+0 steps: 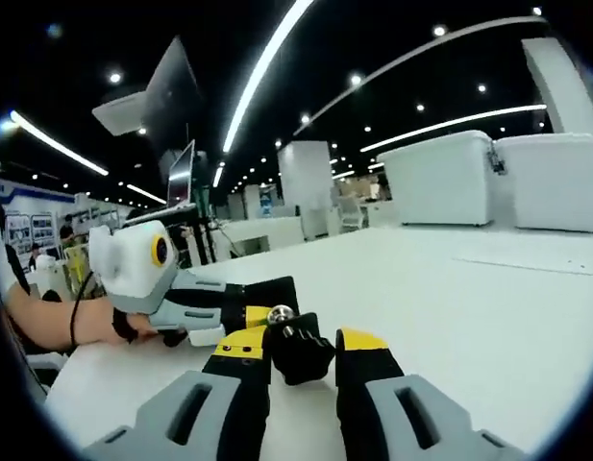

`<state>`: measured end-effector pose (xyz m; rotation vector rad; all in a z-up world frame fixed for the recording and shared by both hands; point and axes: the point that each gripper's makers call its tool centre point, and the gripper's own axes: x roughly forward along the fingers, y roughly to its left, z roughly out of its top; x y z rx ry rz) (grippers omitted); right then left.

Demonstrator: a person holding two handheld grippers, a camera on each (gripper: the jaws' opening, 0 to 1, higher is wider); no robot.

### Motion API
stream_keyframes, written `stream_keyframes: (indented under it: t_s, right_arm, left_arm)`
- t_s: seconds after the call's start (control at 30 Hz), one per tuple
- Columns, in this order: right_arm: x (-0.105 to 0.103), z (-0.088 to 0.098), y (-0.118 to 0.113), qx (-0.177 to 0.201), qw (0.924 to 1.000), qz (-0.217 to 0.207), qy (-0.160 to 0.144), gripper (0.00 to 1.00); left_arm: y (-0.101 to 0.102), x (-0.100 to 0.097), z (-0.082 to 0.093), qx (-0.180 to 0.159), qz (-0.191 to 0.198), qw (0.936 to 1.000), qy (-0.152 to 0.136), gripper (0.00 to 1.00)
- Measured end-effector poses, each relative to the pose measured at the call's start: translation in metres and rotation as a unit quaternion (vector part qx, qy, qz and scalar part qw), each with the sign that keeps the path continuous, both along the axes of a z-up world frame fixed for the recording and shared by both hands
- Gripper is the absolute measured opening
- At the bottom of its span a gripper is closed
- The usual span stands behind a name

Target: Clamp the fixed fixture on the desktop, loosen the retaining clip, secure it to the edge of the desk, and tighten the retaining clip.

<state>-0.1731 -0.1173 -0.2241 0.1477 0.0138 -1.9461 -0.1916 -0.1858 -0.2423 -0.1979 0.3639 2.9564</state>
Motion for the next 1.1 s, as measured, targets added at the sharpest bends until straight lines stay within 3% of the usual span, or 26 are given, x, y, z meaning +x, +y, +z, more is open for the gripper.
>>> stream_keyframes:
  t_s: [0.1,0.2,0.27,0.37,0.47,0.5,0.57,0.6,0.67,0.77,0.93,1.1]
  right_arm:
    - [0.004,0.001,-0.001,0.018,0.9979,0.002,0.062,0.24]
    - [0.010,-0.003,-0.003,0.064,0.9880,0.006,0.141,0.24]
    - [0.011,-0.004,-0.004,0.081,0.9822,0.006,0.169,0.24]
    - [0.010,-0.004,-0.005,0.076,0.9851,0.001,0.155,0.24]
    - [0.004,-0.002,-0.001,0.049,0.9952,-0.008,0.085,0.24]
    - [0.000,0.008,0.001,0.016,0.9972,-0.009,0.072,0.24]
    - [-0.007,0.016,0.007,-0.020,0.9986,-0.026,0.042,0.27]
    - [-0.017,0.017,0.013,-0.041,0.9986,-0.034,-0.003,0.26]
    - [-0.023,0.013,0.017,-0.051,0.9963,-0.035,-0.058,0.26]
    - [-0.026,0.006,0.018,-0.048,0.9938,-0.038,-0.093,0.25]
    - [-0.006,-0.001,0.006,-0.017,0.9974,-0.002,-0.070,0.24]
    - [-0.007,0.000,0.005,-0.023,0.9972,-0.003,-0.071,0.22]
  left_arm:
    - [0.000,0.000,0.000,0.000,0.000,1.0000,0.000,0.10]
    - [0.000,0.001,0.000,0.000,0.000,1.0000,0.000,0.10]
    - [-0.001,0.001,0.000,0.001,0.002,1.0000,-0.001,0.11]
    - [-0.001,0.001,0.000,0.001,0.002,1.0000,-0.001,0.11]
    - [-0.001,0.000,0.000,0.001,0.002,1.0000,-0.001,0.11]
    - [0.000,0.000,0.000,0.001,0.002,1.0000,-0.001,0.11]
    - [0.000,0.000,0.000,0.001,0.002,1.0000,-0.001,0.11]
    - [0.000,0.000,0.000,0.001,0.002,1.0000,-0.001,0.11]
    - [0.000,0.000,0.000,0.001,0.002,1.0000,-0.001,0.11]
    - [0.000,0.000,0.000,0.000,0.002,1.0000,-0.001,0.11]
    - [0.000,0.000,0.000,0.000,0.002,1.0000,0.000,0.11]
    - [0.000,0.000,0.000,0.000,0.002,1.0000,-0.001,0.11]
